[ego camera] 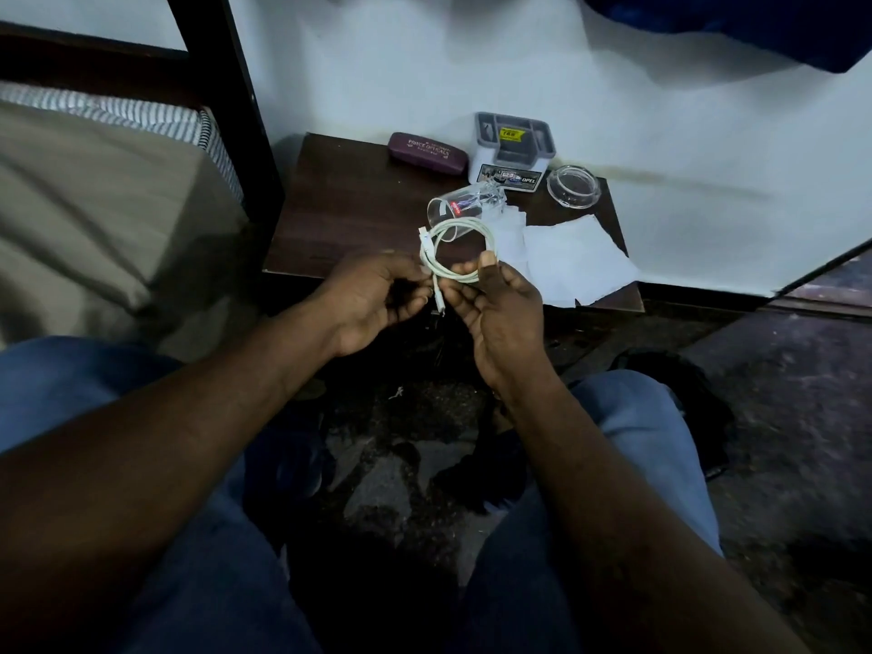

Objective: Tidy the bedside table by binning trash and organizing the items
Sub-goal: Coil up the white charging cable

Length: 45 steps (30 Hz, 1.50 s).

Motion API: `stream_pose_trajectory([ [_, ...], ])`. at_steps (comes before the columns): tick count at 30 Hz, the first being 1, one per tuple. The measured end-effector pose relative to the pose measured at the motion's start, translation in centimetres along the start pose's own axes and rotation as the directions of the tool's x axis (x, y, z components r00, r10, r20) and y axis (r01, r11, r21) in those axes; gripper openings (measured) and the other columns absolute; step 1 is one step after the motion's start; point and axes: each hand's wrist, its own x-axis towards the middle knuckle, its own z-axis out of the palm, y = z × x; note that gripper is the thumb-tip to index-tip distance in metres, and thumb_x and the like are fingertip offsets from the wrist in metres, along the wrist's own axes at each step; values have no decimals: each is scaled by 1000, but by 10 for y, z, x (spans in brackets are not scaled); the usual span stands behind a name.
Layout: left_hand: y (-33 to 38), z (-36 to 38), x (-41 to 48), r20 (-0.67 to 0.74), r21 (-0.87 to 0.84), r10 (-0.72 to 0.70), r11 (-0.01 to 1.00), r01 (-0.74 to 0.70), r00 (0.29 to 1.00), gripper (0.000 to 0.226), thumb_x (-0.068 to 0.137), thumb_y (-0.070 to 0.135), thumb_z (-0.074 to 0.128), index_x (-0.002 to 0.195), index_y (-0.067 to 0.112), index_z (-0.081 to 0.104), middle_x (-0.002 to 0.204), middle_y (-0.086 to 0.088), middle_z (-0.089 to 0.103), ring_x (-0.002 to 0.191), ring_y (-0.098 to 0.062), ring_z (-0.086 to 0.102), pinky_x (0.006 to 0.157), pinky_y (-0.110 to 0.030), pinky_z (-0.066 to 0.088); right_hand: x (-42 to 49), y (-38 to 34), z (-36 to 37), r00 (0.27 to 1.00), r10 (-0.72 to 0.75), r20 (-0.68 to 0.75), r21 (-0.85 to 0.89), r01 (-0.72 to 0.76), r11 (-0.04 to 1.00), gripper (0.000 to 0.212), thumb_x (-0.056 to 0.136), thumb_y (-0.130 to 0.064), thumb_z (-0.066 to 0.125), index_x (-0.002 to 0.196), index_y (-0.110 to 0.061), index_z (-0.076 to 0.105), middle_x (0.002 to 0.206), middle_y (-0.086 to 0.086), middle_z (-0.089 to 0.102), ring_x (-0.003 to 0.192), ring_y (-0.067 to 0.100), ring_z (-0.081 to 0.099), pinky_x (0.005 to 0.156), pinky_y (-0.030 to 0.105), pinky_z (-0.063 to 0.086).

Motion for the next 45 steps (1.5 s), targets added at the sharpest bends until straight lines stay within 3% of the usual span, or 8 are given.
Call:
stream_pose_trajectory([
  [6,-1,2,3,18,13,-78,997,78,997,10,91,26,73,88,18,68,70,4,62,54,-3,53,47,-13,45,-2,1,-1,998,-35,51,-131,41,991,27,109,-19,50,102,4,64,101,24,68,74,17,72,73,26,61],
  [11,-4,4,5,-70,79,-20,997,26,997,9,94,15,64,86,18,67,73,2,64,51,-4,50,41,-13,39,-2,10,1,995,-60,84,-251,80,965,37,109,-16,50,106,19,62,93,25,72,69,16,74,65,23,60],
  [15,-2,4,5,-94,-10,-78,997,77,993,5,95,14,66,91,15,67,79,-1,66,49,-2,54,41,-13,45,0,10,-1,994,-28,105,-306,59,950,30,109,-20,51,97,0,69,88,11,74,73,12,73,65,21,58],
  [18,2,1,6,-68,-170,-151,976,138,986,8,95,14,68,88,15,69,81,0,66,52,-2,59,43,-12,48,-1,7,0,986,58,157,-221,-22,975,27,109,-23,52,94,-8,69,89,9,75,74,13,72,67,23,57],
  [23,7,2,2,-75,-250,-165,958,141,984,14,96,9,62,83,13,67,79,-4,66,51,-6,63,44,-14,50,-3,5,3,982,79,169,-202,-44,978,23,109,-21,51,94,-13,66,90,7,73,75,11,71,67,23,56],
  [28,11,1,0,-134,-228,-166,965,132,977,17,95,10,58,78,12,61,67,-2,60,45,-6,58,41,-12,47,-4,5,5,976,27,214,-350,51,935,25,109,-21,50,95,-12,68,89,6,73,75,11,69,69,23,56],
  [38,17,-4,-1,-132,-209,-225,958,195,965,18,90,4,56,74,10,58,55,0,59,39,-3,49,35,-9,38,-4,6,6,971,37,235,-348,48,936,21,108,-18,53,96,-9,68,85,11,73,68,16,70,64,24,56],
  [45,14,-6,2,-150,10,-181,983,184,972,15,90,5,62,77,12,64,62,3,60,43,-2,50,36,-9,38,0,8,0,979,-6,205,-465,103,879,24,108,-17,52,90,-8,65,79,18,70,64,14,70,64,22,57],
])
